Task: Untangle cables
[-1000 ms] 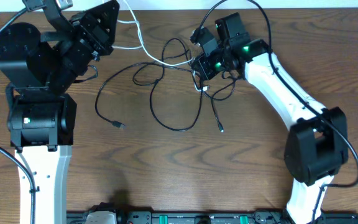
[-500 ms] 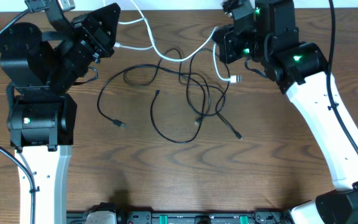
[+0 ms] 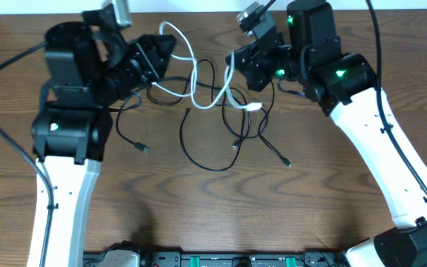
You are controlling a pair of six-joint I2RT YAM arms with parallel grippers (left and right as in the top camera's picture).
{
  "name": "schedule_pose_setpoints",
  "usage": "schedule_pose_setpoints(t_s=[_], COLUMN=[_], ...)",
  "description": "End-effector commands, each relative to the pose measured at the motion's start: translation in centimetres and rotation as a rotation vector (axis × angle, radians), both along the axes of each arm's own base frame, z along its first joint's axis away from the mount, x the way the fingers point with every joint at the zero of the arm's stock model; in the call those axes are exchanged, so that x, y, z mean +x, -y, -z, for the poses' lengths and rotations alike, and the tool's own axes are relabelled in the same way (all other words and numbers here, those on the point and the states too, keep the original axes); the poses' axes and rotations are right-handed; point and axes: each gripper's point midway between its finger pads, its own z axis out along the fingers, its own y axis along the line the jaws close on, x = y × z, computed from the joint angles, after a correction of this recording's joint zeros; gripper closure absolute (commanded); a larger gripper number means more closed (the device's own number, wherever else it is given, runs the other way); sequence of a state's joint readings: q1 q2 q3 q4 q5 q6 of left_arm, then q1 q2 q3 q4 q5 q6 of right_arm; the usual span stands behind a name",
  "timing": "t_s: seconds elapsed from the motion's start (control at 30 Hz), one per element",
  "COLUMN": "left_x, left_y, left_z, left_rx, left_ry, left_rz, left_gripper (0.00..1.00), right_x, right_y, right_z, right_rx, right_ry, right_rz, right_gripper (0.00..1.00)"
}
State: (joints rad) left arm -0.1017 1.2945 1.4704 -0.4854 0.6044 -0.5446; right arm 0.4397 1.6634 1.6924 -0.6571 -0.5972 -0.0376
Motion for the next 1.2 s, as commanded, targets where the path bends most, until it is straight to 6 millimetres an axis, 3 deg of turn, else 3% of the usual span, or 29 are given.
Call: schedule_pose_setpoints(t_s=[0.0,0.1,0.27,0.3,0.4,0.47,0.7,0.8,0.87,1.03,1.17], left_x=[-0.1,0.6,0.8,0.9,1.0,1.1,0.5,0.4,0.4,0.4,0.4], left_y=[1.3,1.6,4.2,4.5,5.2,5.3,6.3,6.4,6.4,6.4,6.6], left_z=[0.7,2.8,3.4,3.5,3.9,3.9,1.1,0.9,0.9,0.7,-0.4], left_rx=[0.010,0.011,-0.092,-0.114,-0.155,-0.167,-0.234,-0.245,-0.248,-0.263,-0.297], left_ry=[-0.032,-0.104,-0.148,-0.162,-0.192,-0.199,-0.127,-0.127,-0.129,-0.143,-0.123], left_rz=[0.049,0.062,0.216,0.235,0.279,0.279,0.364,0.372,0.372,0.365,0.385], left_gripper=[0.93,0.93,0.93,0.93,0.92,0.93,0.93,0.93,0.93,0.93,0.93], right_x=[-2.4,-3.6,-3.9,-4.0,-3.9,-3.5,-1.7,-0.6,0.1,0.7,2.3], right_y=[-1.8,-1.8,-1.5,-1.5,-1.4,-1.0,-0.5,-0.9,-1.2,-2.2,-2.9], right_z=[0.1,0.5,1.5,1.6,2.0,2.1,4.4,5.2,5.0,4.5,4.0], right_rx=[0.052,0.061,0.046,0.045,0.040,0.039,0.034,0.038,0.049,0.066,0.126], right_ry=[-0.015,-0.043,-0.059,-0.053,-0.046,-0.046,-0.067,-0.051,-0.014,0.039,0.016], right_rz=[-0.184,-0.242,-0.256,-0.268,-0.269,-0.259,-0.229,-0.230,-0.232,-0.243,-0.191], right_gripper=[0.98,0.96,0.93,0.90,0.66,0.57,0.43,0.32,0.20,0.21,0.37])
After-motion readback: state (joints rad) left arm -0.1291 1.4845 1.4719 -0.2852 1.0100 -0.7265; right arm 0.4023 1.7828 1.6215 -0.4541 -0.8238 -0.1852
